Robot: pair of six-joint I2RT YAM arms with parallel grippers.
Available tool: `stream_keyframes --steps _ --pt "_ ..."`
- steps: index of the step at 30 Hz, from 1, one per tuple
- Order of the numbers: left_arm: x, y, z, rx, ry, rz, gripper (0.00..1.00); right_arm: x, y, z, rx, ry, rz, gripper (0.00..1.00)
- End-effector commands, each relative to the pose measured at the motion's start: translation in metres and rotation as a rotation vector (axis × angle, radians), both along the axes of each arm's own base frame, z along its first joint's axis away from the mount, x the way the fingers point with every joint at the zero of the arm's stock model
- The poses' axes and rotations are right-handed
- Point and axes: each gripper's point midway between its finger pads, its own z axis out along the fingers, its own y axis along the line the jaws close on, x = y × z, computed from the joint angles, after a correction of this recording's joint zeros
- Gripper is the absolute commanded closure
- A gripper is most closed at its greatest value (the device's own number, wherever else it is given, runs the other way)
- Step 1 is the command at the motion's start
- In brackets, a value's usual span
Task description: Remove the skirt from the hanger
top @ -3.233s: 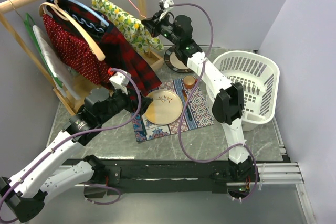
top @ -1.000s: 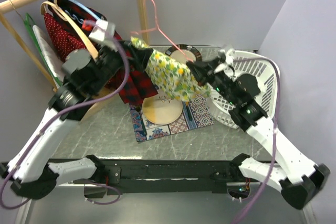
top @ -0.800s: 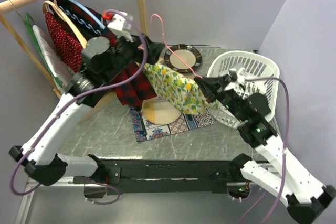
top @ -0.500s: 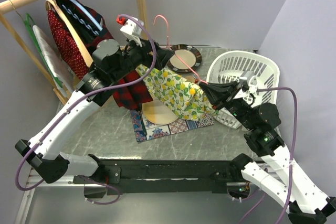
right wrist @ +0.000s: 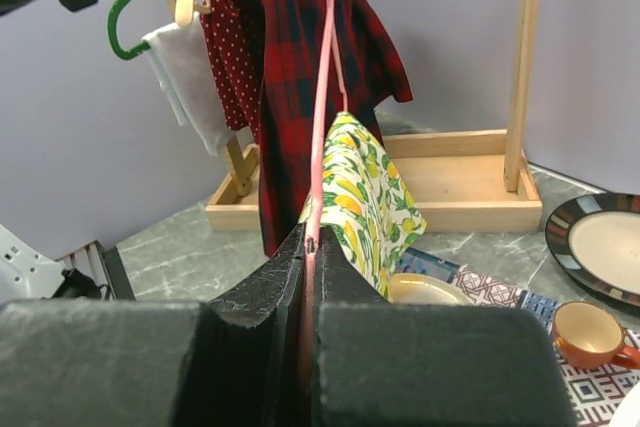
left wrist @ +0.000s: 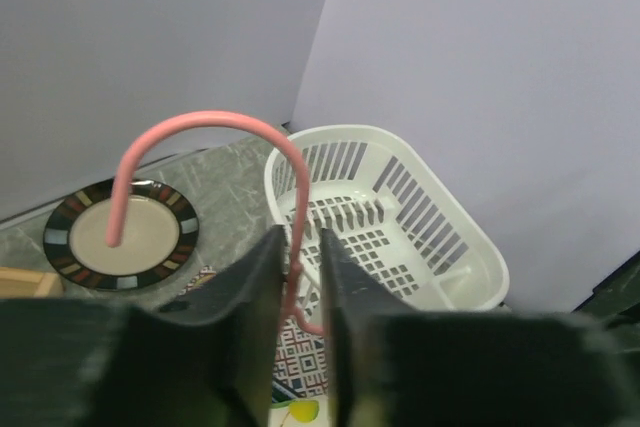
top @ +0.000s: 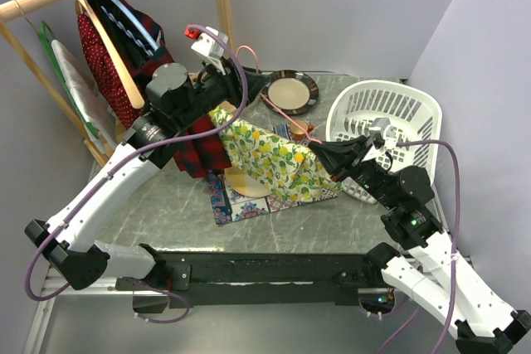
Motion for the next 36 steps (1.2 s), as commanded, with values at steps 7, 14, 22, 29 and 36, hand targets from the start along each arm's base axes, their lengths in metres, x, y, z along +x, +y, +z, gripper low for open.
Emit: stream_keyframes --steps 7,14,22,29,36 --pt "0.006 -0.004 0.009 0.019 -0.046 -0.001 0.99 0.003 -0.023 0.029 0.083 0.028 -0.114 0.69" --pt "0.033 0.004 0.023 0.008 -0.032 0.133 0.99 0.006 -0.046 0.008 0.136 0.299 -0.241 0.1" --pt "0.045 0.007 0.053 -0.074 -0.058 0.19 0.99 -0.001 -0.069 0.004 0.203 0.439 -0.339 0.05" --pt "0.056 0.003 0.084 -0.174 -0.053 0.212 0.99 0.004 -0.075 0.006 0.283 0.453 -0.371 0.07" --pt "0.059 0.0 0.108 -0.264 -0.056 0.249 0.99 0.014 -0.056 0.018 0.331 0.45 -0.303 0.07"
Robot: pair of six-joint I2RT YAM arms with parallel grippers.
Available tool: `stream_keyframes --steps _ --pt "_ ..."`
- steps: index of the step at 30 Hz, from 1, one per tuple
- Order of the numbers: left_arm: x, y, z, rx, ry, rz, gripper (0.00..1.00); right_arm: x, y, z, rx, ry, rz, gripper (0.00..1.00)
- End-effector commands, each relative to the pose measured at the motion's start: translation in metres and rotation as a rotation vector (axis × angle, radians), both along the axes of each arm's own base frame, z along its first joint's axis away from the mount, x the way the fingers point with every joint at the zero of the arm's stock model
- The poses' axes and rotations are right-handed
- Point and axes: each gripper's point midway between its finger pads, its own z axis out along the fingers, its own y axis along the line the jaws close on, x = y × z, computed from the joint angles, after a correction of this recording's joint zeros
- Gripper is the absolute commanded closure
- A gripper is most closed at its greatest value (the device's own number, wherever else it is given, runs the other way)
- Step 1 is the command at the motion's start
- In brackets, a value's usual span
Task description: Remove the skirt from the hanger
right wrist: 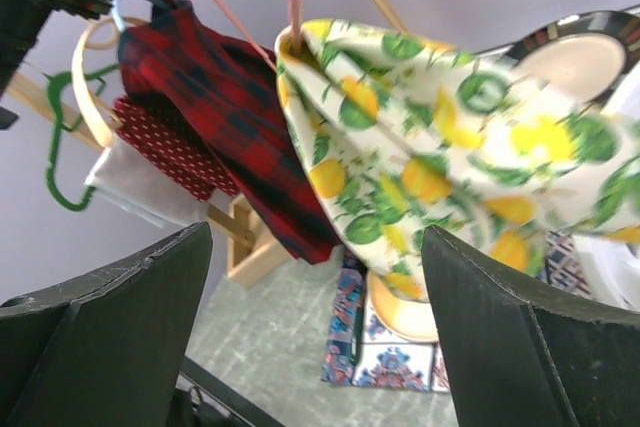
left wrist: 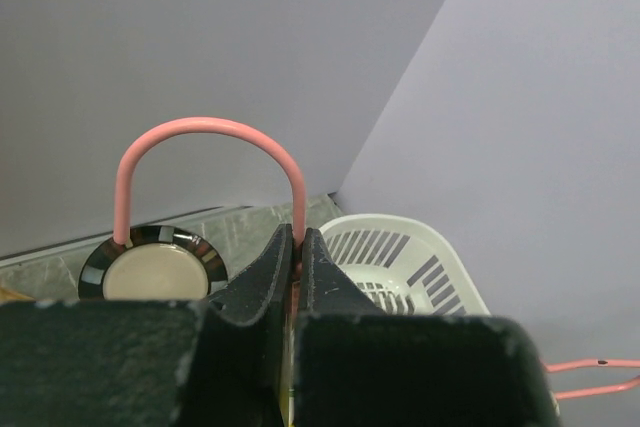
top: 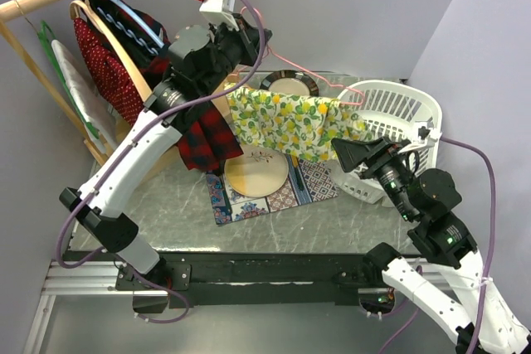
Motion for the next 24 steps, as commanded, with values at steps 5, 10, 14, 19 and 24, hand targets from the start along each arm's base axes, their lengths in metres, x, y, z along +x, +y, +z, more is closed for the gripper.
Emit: stream_keyframes --steps 5,10,14,19,24 --pt "-0.024 0.001 0.067 -0.185 -0.117 0.06 0.99 0.029 0.016 0.024 0.086 -0.064 -0.02 0.05" --pt "-0.033 -0.003 0.073 -0.206 -0.12 0.094 0.99 0.057 0.013 0.022 0.081 -0.046 -0.117 0.07" --pt "-0.037 0.001 0.074 -0.226 -0.122 0.104 0.99 0.074 0.015 0.011 0.052 -0.023 -0.162 0.22" --pt "-0.035 0.009 0.072 -0.209 -0.125 0.15 0.99 0.08 0.015 -0.004 0.04 -0.003 -0.182 0.88" --pt "-0.019 0.031 0.061 -0.149 -0.123 0.309 0.99 0.069 0.011 -0.001 0.019 -0.046 -0.164 1.0"
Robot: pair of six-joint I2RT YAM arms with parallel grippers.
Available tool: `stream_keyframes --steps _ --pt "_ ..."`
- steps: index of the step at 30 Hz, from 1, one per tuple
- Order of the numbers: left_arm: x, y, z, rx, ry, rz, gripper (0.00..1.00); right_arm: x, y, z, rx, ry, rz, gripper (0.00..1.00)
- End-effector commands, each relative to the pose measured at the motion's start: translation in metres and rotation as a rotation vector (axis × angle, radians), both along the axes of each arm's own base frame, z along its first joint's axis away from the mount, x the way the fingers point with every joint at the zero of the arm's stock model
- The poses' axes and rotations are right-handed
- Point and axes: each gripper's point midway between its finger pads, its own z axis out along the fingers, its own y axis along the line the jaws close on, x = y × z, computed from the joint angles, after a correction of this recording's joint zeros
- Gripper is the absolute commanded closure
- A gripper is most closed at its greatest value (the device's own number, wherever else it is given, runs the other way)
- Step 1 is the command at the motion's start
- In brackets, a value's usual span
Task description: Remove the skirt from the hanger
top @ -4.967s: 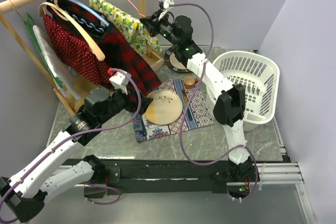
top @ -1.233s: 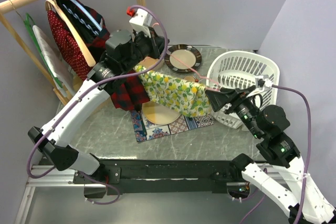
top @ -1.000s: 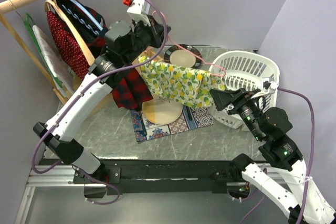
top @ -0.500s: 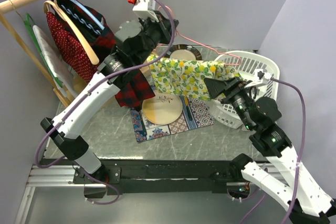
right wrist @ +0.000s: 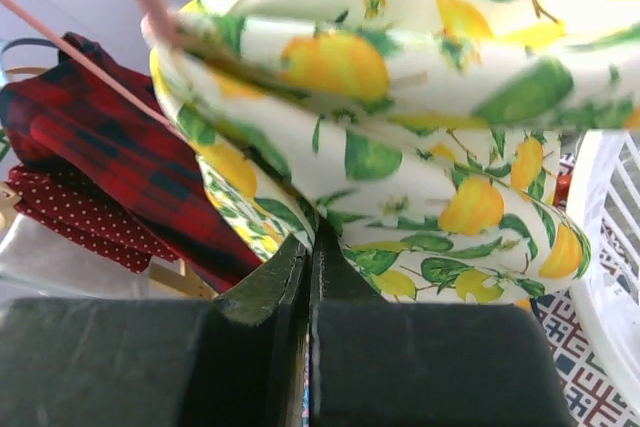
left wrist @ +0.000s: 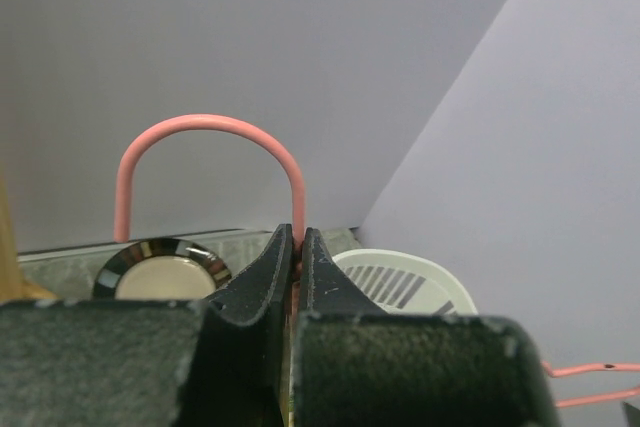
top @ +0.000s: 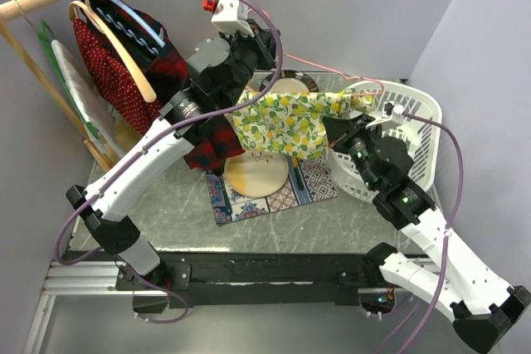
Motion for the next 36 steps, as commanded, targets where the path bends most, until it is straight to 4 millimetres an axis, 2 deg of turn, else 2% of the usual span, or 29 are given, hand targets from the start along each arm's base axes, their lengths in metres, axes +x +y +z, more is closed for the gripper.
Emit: stream_keyframes --steps 1,2,7,11,13,18,22,23,26,28,33,36 --pt "0.001 0.041 0.041 -0.063 -0.092 0.172 0.99 -0.017 -0.013 0.033 0.021 -0.116 -0.01 1.0" --pt "0.001 0.045 0.046 -0.06 -0.097 0.192 0.99 -0.022 -0.011 0.032 -0.009 -0.12 0.021 1.0" --pt "0.021 0.059 0.03 0.006 -0.065 0.316 0.99 -0.051 -0.025 0.06 0.002 -0.213 0.042 1.0" --pt "0.042 0.077 0.015 -0.001 -0.037 0.361 0.99 -0.062 -0.039 0.073 0.017 -0.244 0.01 1.0" --pt "0.048 0.078 0.011 -0.02 -0.021 0.344 0.99 -0.067 -0.046 0.079 0.025 -0.263 -0.008 1.0" --pt "0.057 0.086 0.015 -0.01 -0.019 0.381 0.99 -0.079 -0.069 0.088 0.042 -0.294 -0.084 1.0" --pt "0.069 0.09 0.012 0.011 -0.001 0.42 0.99 -0.08 -0.098 0.078 0.05 -0.28 -0.218 1.0" --pt "0.07 0.095 0.015 0.005 -0.004 0.431 0.99 -0.077 -0.112 0.069 0.036 -0.25 -0.299 1.0" --pt "0.071 0.096 0.015 -0.006 0.012 0.433 0.99 -0.073 -0.137 0.055 -0.002 -0.202 -0.449 1.0" --pt "0.07 0.097 0.02 -0.018 0.001 0.432 0.99 -0.07 -0.146 0.049 -0.037 -0.181 -0.502 1.0" --pt "0.069 0.099 0.026 -0.02 -0.011 0.436 0.99 -0.07 -0.167 0.05 -0.053 -0.157 -0.638 1.0" --pt "0.065 0.099 0.03 -0.026 -0.021 0.418 0.99 -0.07 -0.182 0.059 -0.061 -0.158 -0.738 1.0"
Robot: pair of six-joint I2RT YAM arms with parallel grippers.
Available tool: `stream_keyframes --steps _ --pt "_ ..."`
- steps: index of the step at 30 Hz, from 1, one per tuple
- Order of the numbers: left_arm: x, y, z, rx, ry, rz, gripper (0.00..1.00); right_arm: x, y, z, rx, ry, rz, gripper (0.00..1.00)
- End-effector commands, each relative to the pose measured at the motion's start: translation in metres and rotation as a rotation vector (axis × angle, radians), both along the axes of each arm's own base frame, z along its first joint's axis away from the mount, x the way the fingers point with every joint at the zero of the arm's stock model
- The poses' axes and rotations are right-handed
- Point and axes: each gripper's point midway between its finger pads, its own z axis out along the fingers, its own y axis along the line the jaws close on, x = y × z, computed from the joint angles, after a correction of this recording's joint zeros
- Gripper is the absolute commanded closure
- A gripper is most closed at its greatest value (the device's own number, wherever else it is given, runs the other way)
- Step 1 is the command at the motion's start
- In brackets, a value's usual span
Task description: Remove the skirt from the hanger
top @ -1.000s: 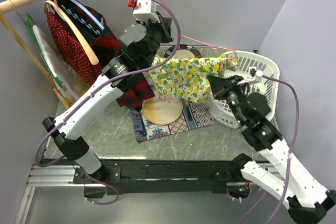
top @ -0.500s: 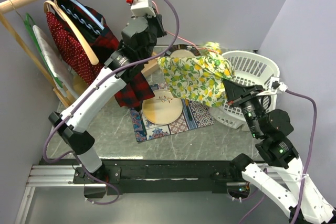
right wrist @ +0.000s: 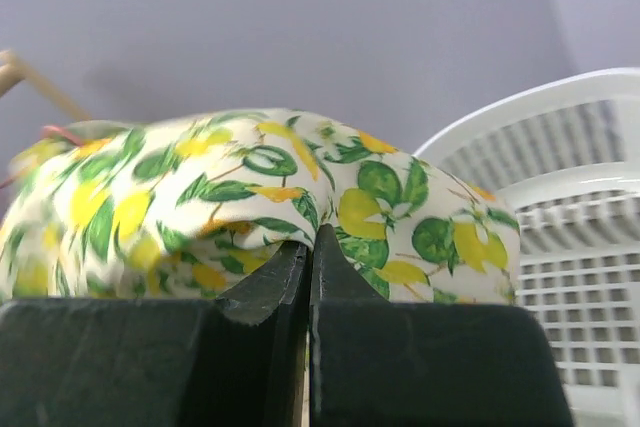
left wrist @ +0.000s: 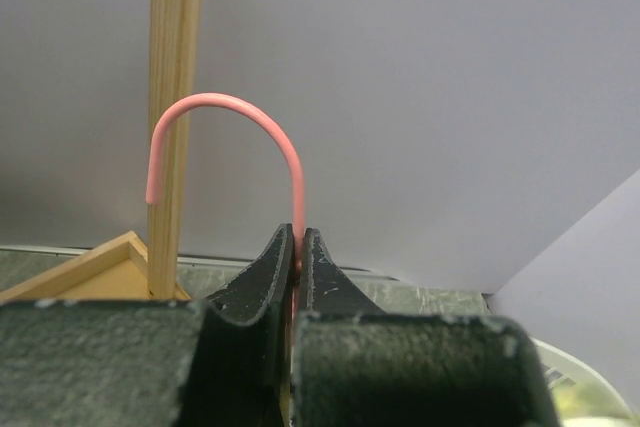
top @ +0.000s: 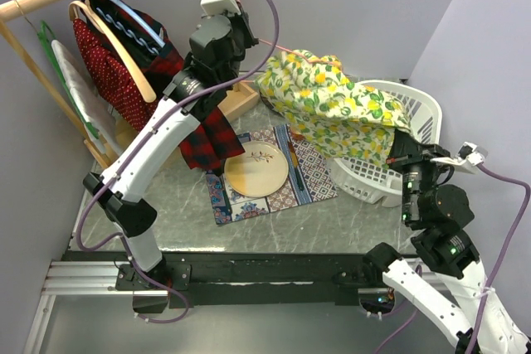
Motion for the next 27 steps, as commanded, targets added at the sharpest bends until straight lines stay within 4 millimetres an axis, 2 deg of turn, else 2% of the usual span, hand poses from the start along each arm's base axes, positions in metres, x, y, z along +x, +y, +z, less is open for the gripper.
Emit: stream_keyframes --steps 1,5,12,14,17,18,21,22,26,27 --pt "-0.014 0.033 0.046 -0.084 -0.1 0.056 0.99 -0.008 -0.046 0.025 0.01 -0.027 -0.265 1.0" --pt "-0.023 0.031 0.053 -0.079 -0.126 0.011 0.99 -0.015 -0.06 0.057 0.041 -0.107 -0.324 1.0" --pt "-0.045 0.027 0.065 -0.059 -0.171 -0.094 0.99 -0.01 -0.074 0.087 -0.003 -0.126 -0.441 1.0" --pt "-0.058 0.027 0.074 -0.061 -0.199 -0.142 0.99 -0.01 -0.078 0.099 -0.016 -0.156 -0.46 1.0" --pt "-0.078 0.016 0.085 -0.057 -0.236 -0.259 0.99 0.002 -0.081 0.104 -0.067 -0.148 -0.491 1.0" --pt "-0.085 0.008 0.087 -0.047 -0.247 -0.324 0.99 0.012 -0.076 0.103 -0.092 -0.141 -0.477 1.0" --pt "-0.107 0.002 0.089 -0.031 -0.279 -0.423 0.99 0.029 -0.074 0.098 -0.133 -0.129 -0.465 1.0" --pt "-0.12 0.0 0.087 -0.021 -0.293 -0.479 0.99 0.034 -0.072 0.095 -0.152 -0.121 -0.46 1.0" --pt "-0.153 -0.005 0.092 -0.023 -0.342 -0.605 0.99 0.052 -0.072 0.098 -0.188 -0.138 -0.453 1.0" --pt "-0.158 -0.006 0.091 -0.025 -0.341 -0.633 0.99 0.063 -0.07 0.096 -0.205 -0.122 -0.451 1.0"
